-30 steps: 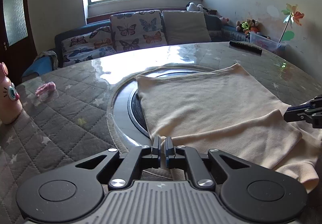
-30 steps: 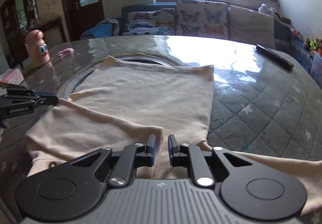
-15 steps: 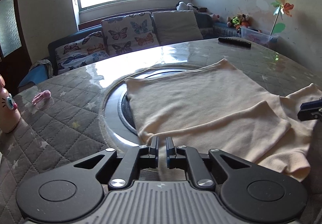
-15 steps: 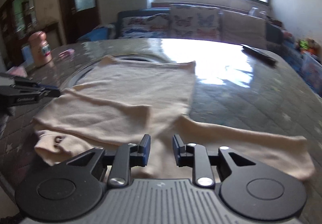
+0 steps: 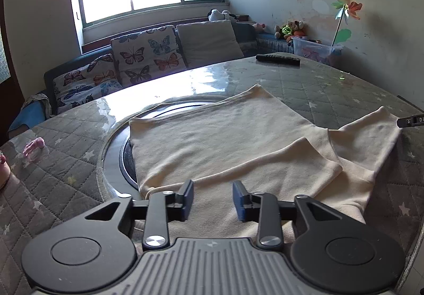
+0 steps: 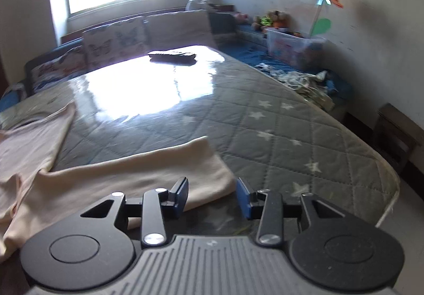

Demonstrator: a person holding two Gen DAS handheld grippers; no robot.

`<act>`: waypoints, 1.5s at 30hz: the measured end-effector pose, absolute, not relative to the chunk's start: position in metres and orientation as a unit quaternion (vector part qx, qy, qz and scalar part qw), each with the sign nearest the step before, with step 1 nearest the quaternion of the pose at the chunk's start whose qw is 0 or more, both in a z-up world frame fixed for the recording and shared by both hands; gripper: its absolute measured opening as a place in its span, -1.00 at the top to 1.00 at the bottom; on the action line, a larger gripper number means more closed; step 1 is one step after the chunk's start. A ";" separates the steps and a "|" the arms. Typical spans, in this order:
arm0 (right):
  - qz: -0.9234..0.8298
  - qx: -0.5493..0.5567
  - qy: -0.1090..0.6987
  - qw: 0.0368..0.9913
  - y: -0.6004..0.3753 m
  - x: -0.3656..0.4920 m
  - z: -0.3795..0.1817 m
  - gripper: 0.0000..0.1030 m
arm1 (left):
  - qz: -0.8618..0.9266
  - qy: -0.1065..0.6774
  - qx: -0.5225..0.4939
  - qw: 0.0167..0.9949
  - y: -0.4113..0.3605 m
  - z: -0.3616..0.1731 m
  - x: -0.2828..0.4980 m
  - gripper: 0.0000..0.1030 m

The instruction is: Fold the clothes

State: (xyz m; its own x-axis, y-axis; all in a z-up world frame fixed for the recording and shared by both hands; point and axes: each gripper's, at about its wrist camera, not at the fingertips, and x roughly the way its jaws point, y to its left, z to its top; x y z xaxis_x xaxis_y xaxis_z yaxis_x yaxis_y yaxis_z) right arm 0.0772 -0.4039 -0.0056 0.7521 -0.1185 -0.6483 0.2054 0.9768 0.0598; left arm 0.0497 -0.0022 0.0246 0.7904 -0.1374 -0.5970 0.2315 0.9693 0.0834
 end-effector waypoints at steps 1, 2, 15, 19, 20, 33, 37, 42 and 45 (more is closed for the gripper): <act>-0.090 0.070 0.341 0.933 -0.407 0.079 -0.008 0.22 | -0.095 0.307 0.076 0.944 -0.002 0.026 0.049 0.04; -0.094 0.076 0.341 0.932 -0.411 0.081 -0.010 0.22 | -0.092 0.305 0.076 0.945 -0.002 0.027 0.048 -0.01; -0.042 0.077 0.313 0.946 -0.383 0.080 0.013 0.84 | -0.061 0.276 0.046 0.958 0.021 0.037 0.036 -1.00; 0.028 0.062 0.289 0.955 -0.348 0.078 0.044 0.85 | -0.049 0.275 0.038 0.959 0.033 0.039 0.035 -1.00; 0.048 0.059 0.284 0.956 -0.338 0.078 0.052 0.85 | -0.047 0.274 0.037 0.960 0.036 0.039 0.035 -1.00; 0.279 0.018 0.267 0.922 -0.175 0.090 0.094 0.85 | 0.006 0.270 0.007 0.963 0.081 0.038 0.017 -1.00; 0.318 0.004 0.274 0.907 -0.135 0.089 0.090 0.85 | 0.020 0.273 -0.002 0.962 0.093 0.035 0.011 -1.00; 0.351 -0.006 0.292 0.890 -0.097 0.086 0.077 0.83 | 0.031 0.276 -0.010 0.961 0.103 0.032 0.007 -1.00; 0.361 -0.006 0.301 0.883 -0.088 0.084 0.072 0.71 | 0.033 0.279 -0.010 0.960 0.104 0.031 0.007 -1.00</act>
